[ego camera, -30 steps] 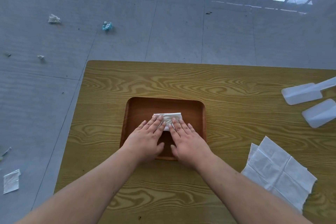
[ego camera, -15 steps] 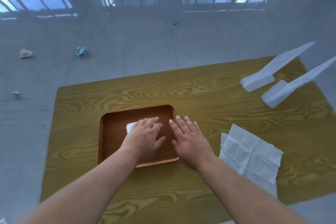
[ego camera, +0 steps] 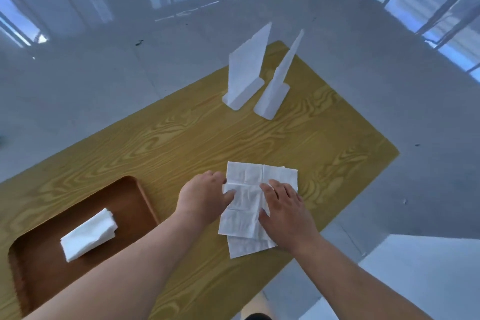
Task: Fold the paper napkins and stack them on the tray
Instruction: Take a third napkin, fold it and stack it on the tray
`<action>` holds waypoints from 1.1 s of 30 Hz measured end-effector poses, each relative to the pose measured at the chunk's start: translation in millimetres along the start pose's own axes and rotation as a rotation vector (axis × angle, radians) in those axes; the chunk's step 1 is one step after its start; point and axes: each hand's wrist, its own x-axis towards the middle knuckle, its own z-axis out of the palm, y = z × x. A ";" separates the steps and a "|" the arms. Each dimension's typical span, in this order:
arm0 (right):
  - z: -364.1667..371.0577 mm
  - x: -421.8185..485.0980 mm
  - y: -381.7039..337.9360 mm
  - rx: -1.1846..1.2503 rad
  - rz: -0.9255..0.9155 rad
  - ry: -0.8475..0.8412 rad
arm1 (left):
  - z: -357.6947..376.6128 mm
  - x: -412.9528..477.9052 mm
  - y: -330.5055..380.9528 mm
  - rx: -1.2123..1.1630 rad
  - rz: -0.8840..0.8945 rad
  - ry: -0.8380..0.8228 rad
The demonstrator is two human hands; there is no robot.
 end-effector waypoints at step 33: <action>-14.4 4.6 54.6 0.546 0.255 0.257 | -23.7 76.4 75.9 -0.469 0.054 -0.349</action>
